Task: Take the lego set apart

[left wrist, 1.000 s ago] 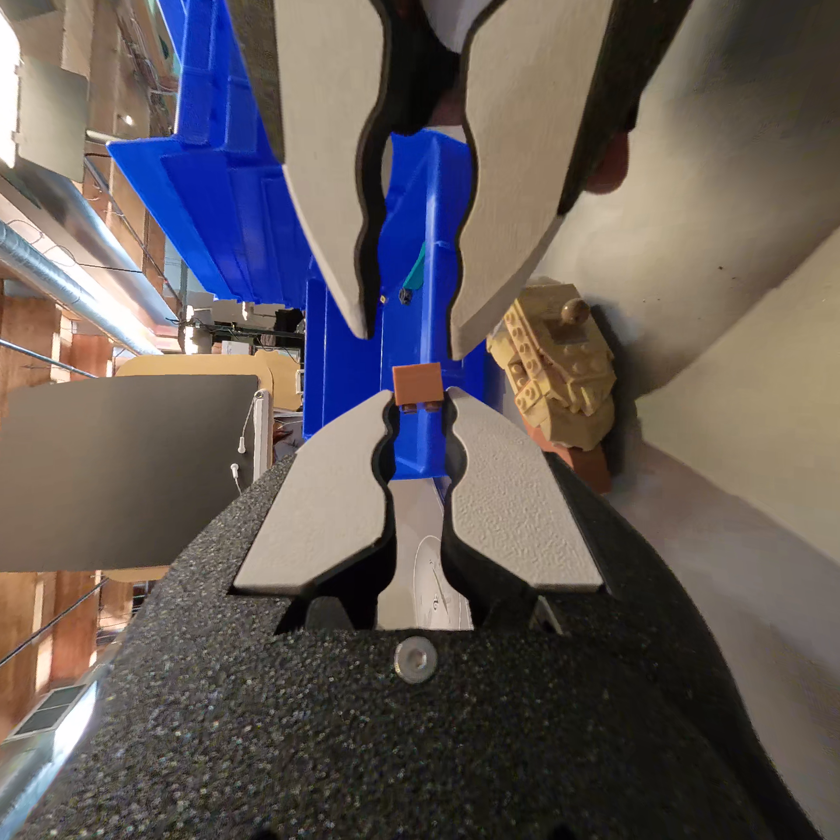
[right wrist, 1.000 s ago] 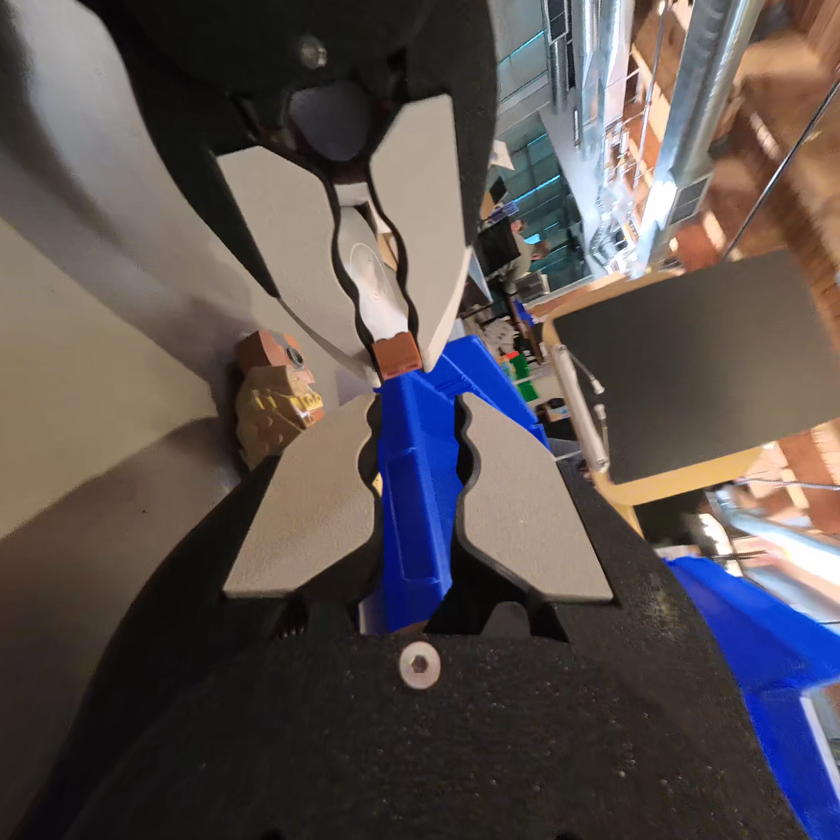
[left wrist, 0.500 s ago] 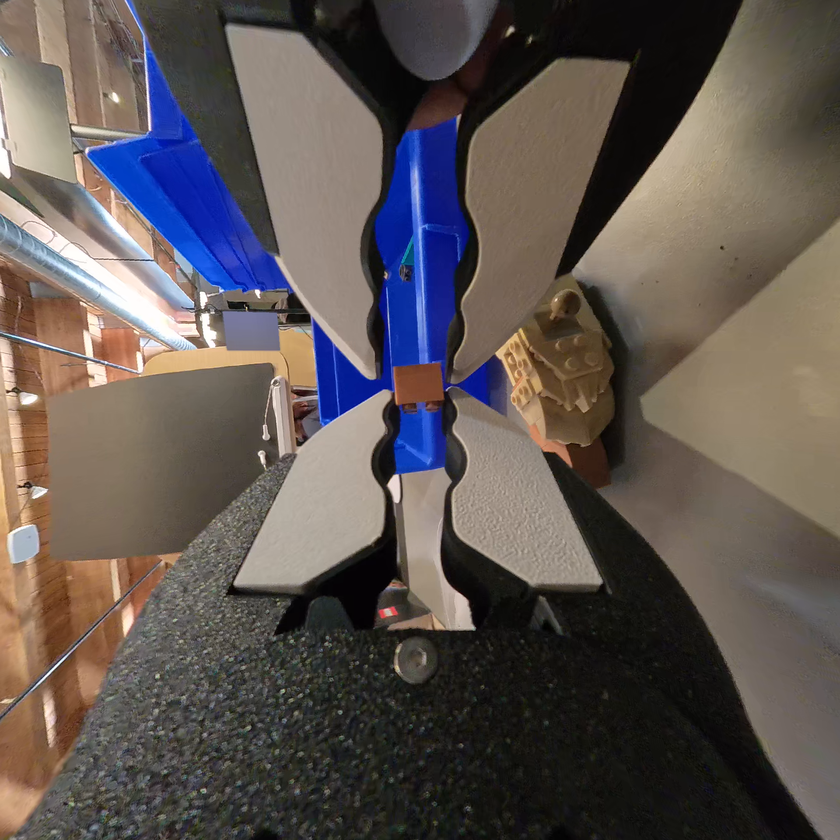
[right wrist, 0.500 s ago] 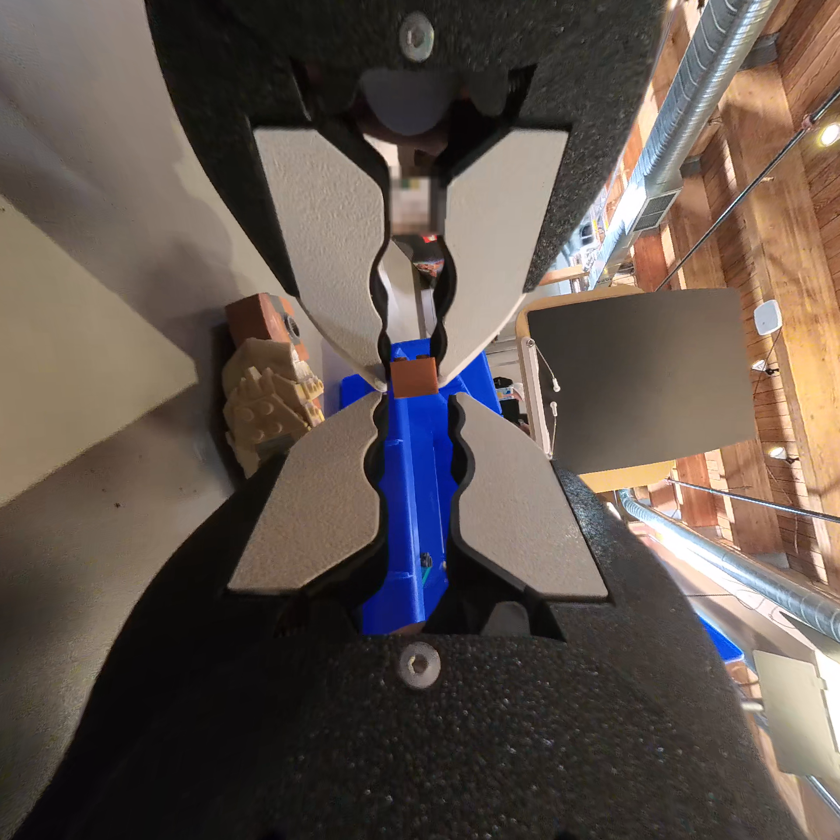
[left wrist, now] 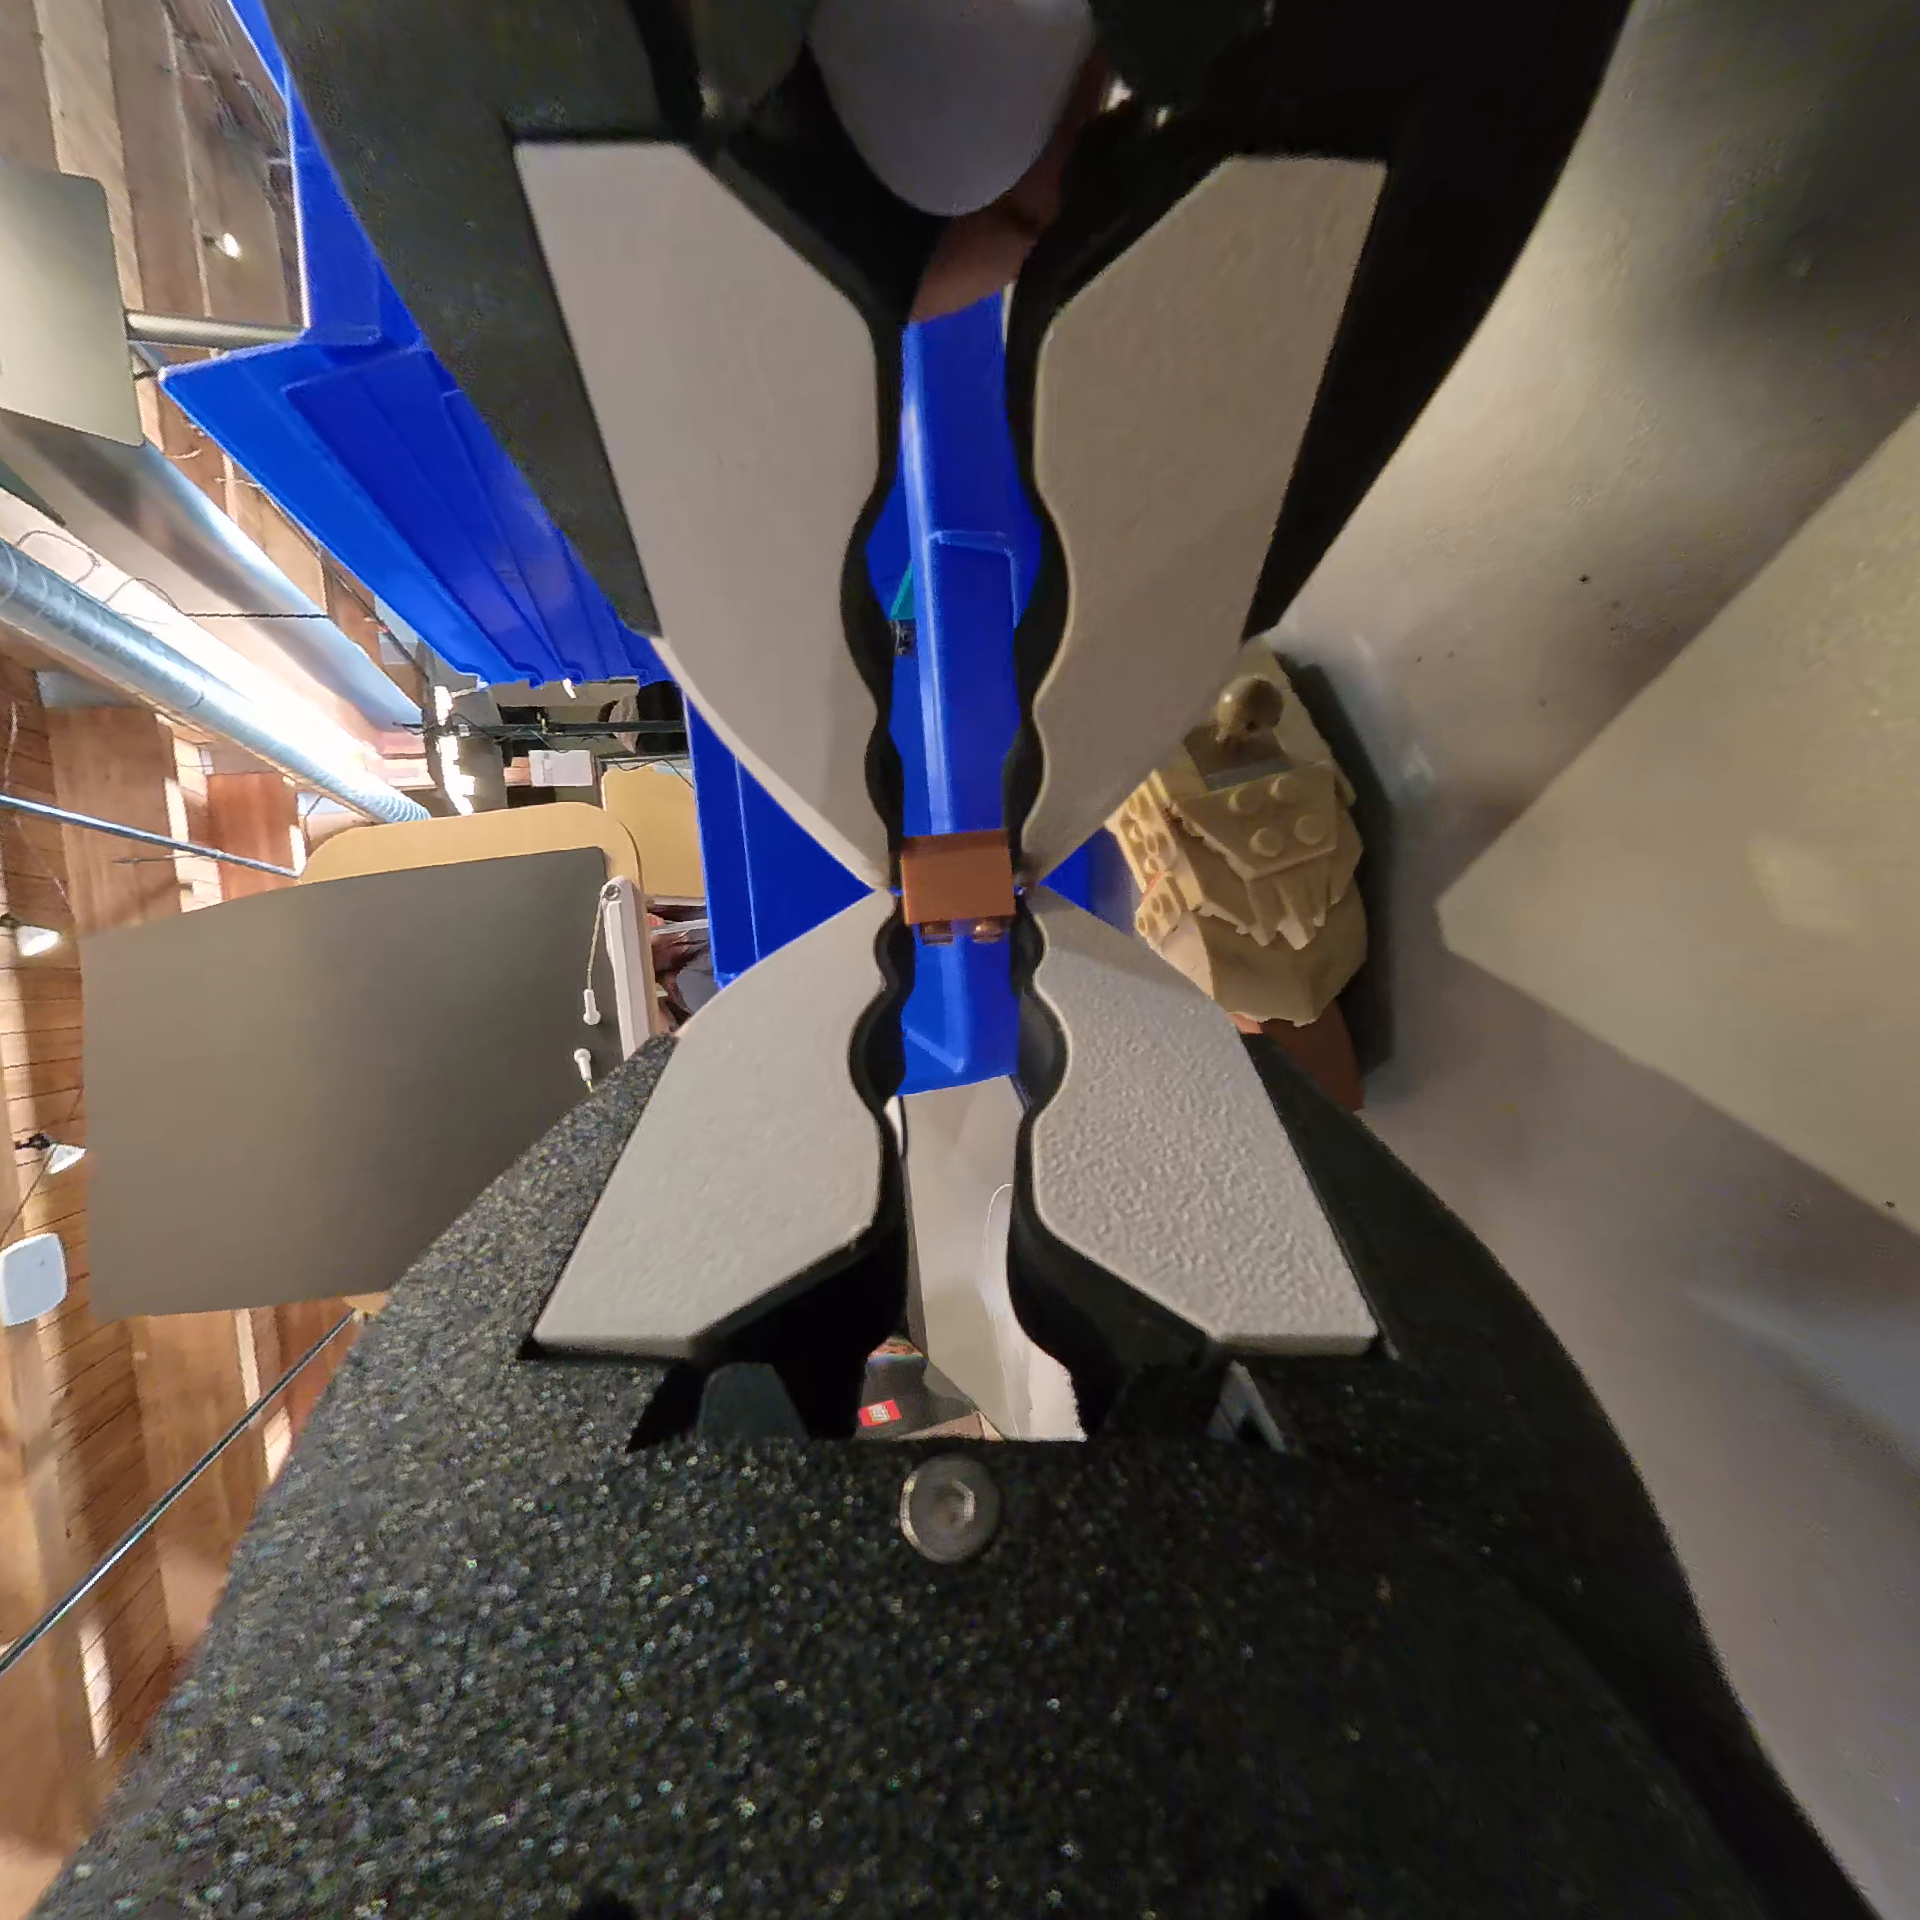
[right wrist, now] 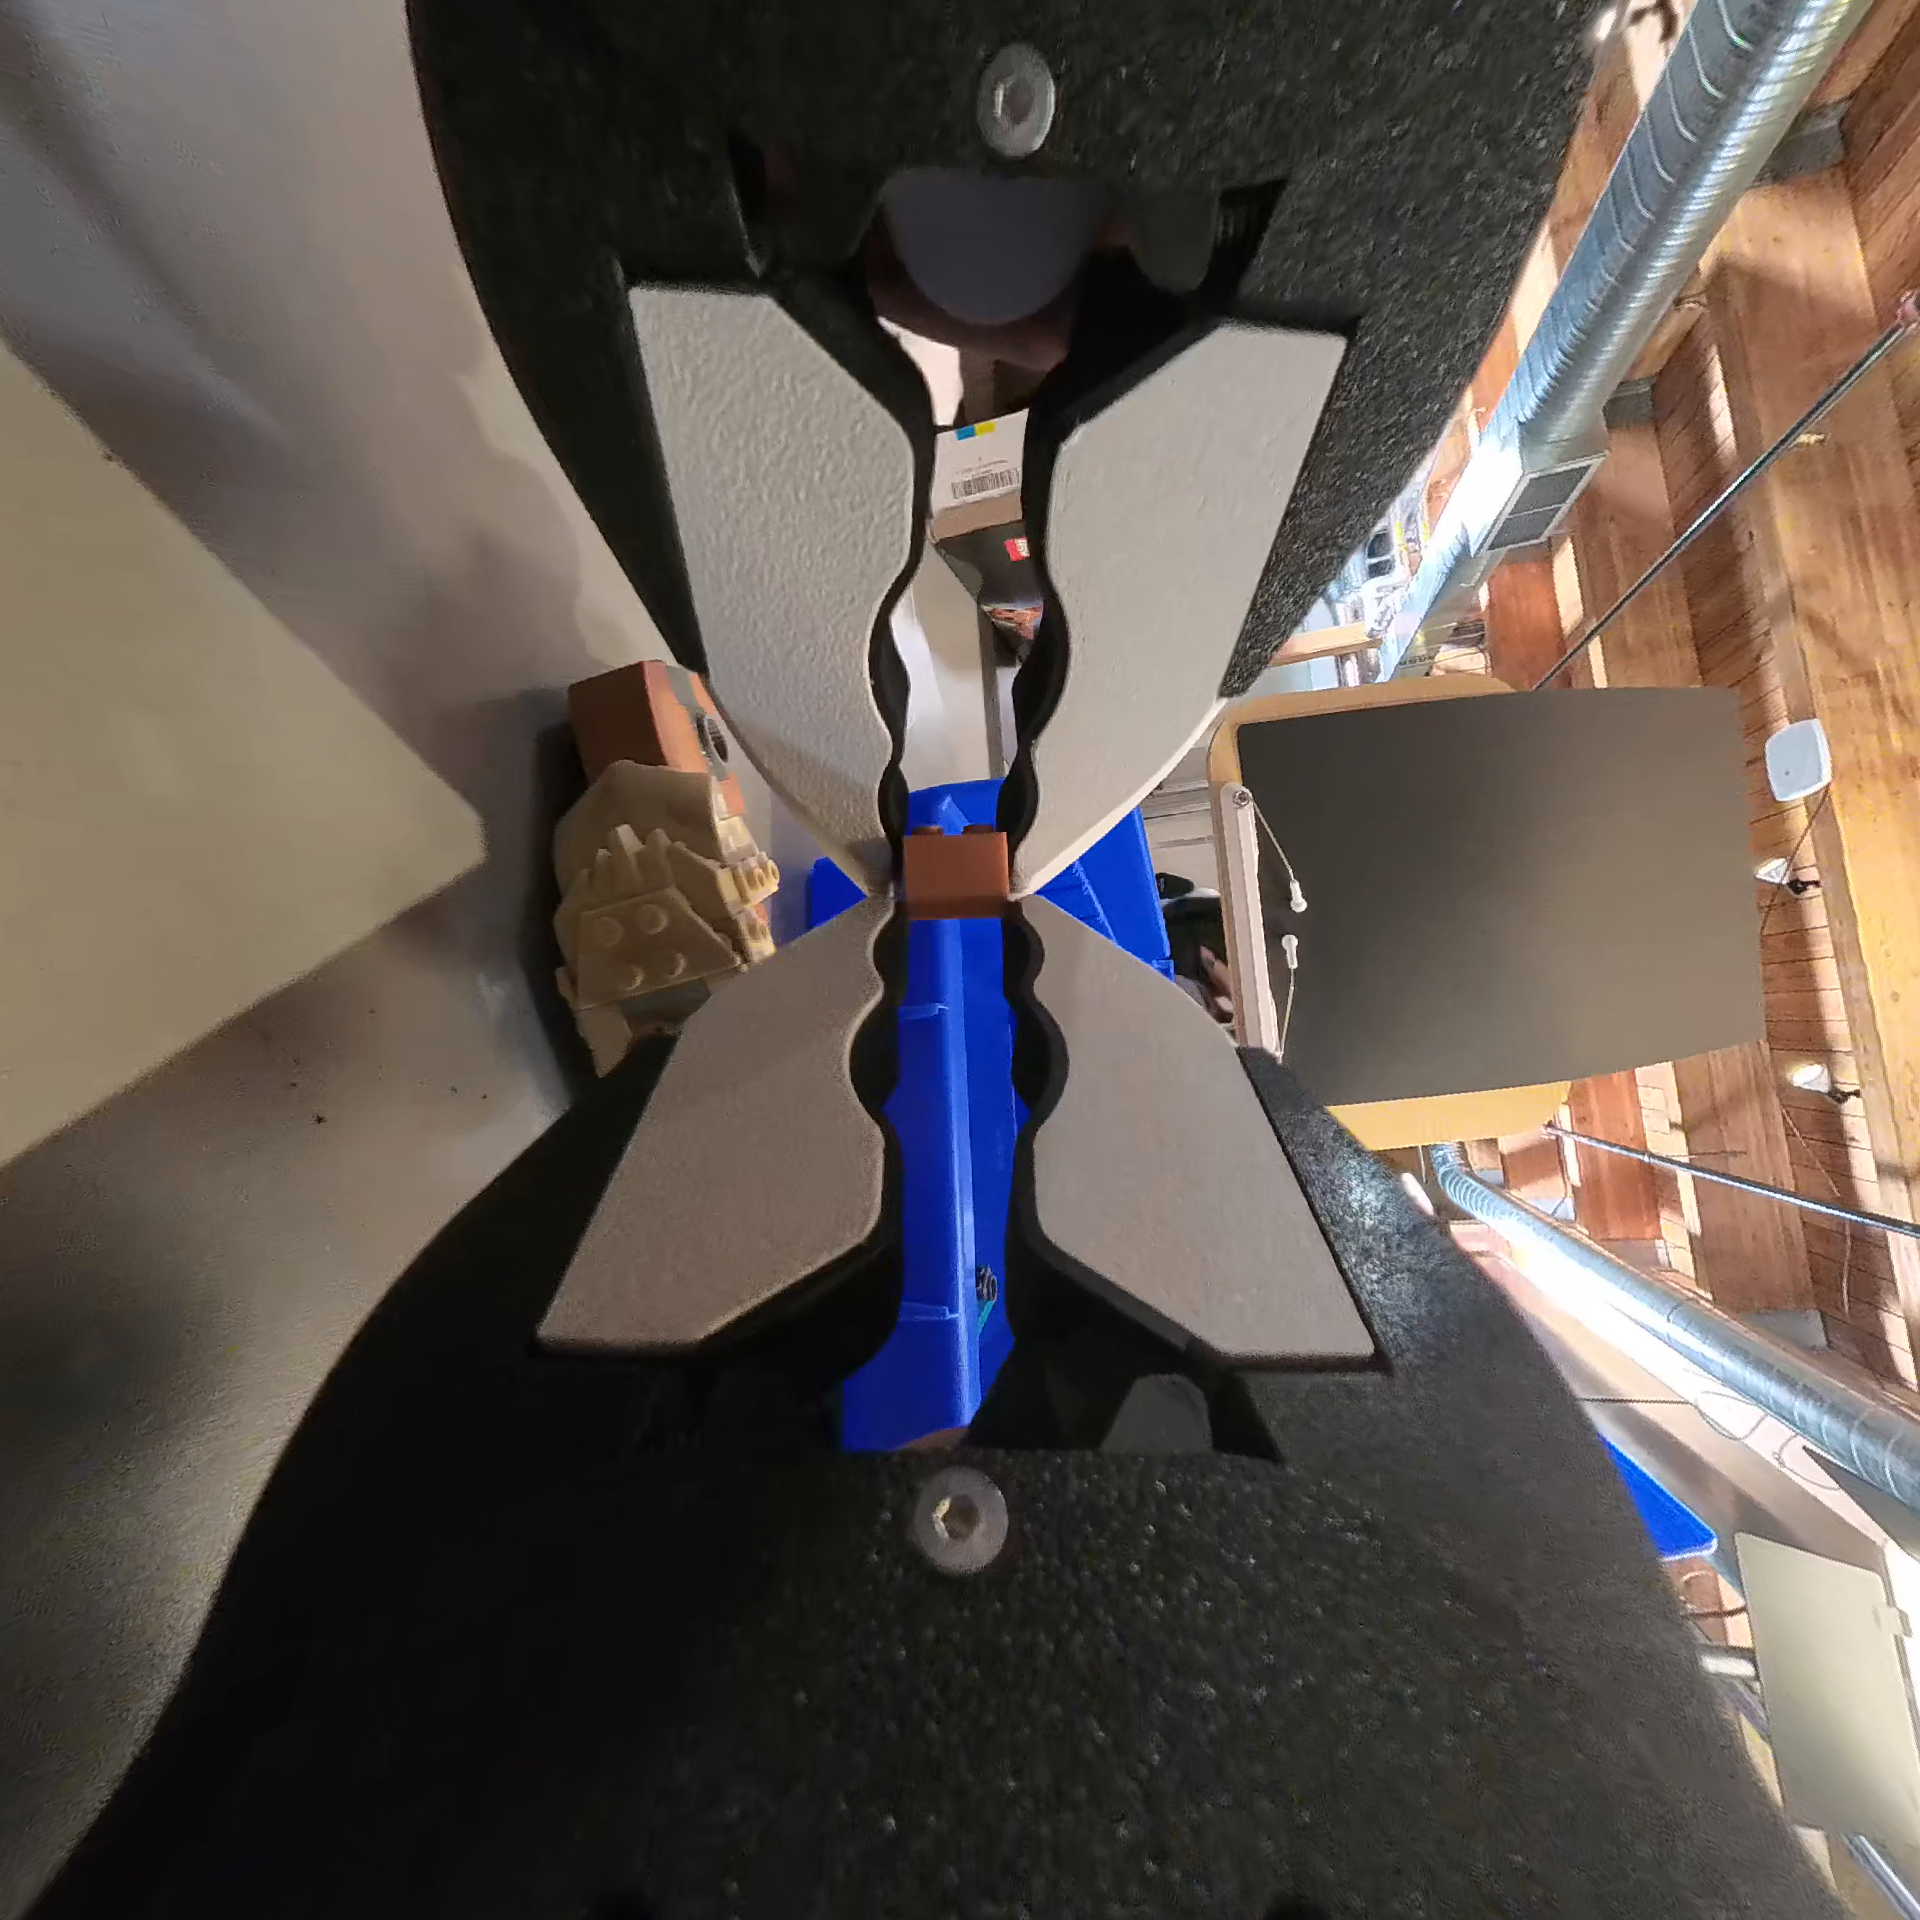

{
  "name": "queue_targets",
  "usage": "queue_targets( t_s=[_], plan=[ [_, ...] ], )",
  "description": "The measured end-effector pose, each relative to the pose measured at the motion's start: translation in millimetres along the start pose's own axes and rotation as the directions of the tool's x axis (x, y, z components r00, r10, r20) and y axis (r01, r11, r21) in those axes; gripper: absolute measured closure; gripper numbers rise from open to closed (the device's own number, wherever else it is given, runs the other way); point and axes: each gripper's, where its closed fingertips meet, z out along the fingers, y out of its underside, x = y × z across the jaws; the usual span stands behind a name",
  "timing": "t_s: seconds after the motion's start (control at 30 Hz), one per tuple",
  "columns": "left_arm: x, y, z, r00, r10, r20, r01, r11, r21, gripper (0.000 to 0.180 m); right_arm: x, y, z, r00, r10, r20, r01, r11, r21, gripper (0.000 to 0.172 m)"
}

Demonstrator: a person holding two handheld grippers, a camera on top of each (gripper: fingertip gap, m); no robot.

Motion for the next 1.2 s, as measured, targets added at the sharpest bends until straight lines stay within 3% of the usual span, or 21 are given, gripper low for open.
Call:
queue_targets(
  t_s=[0.43,0.57,0.67,0.77,0.9,1.03,1.13,1.2],
  plan=[
    [-17.9,10.2,-4.9,0.989,-0.140,0.041,0.140,0.990,0.016,0.163,14.4,8.3,-3.1,0.996,0.072,-0.047,-0.073,0.997,-0.035,0.155],
    [-18.5,10.6,-4.4,0.979,-0.203,0.022,0.202,0.978,0.043,0.163,31.1,23.5,0.5,0.983,0.131,-0.126,-0.143,0.985,-0.091,0.155],
    [-19.6,9.9,-4.8,0.972,-0.236,0.013,0.235,0.970,0.063,0.163,54.0,73.2,8.6,0.933,0.263,-0.246,-0.333,0.890,-0.311,0.154],
    [-20.4,10.0,-5.2,0.966,-0.260,0.008,0.259,0.963,0.073,0.163,45.3,111.0,17.8,0.885,0.398,-0.241,-0.465,0.756,-0.460,0.130],
    [-20.4,11.8,-5.1,0.945,-0.326,-0.020,0.327,0.940,0.097,0.163,40.1,100.3,17.4,0.875,0.447,-0.186,-0.484,0.788,-0.382,0.126],
    [-22.5,8.0,-6.4,0.888,-0.450,-0.095,0.460,0.871,0.170,0.163,39.2,46.9,12.1,0.887,0.460,-0.030,-0.460,0.881,-0.109,0.133],
    [-23.7,12.5,-4.7,0.888,-0.453,-0.077,0.460,0.873,0.165,0.163,36.4,16.0,4.6,0.885,0.462,0.062,-0.465,0.885,0.034,0.138],
    [-24.7,13.9,-3.6,0.903,-0.427,-0.043,0.428,0.890,0.155,0.163,28.6,6.2,3.3,0.847,0.511,0.146,-0.522,0.852,0.046,0.140]
  ],
)
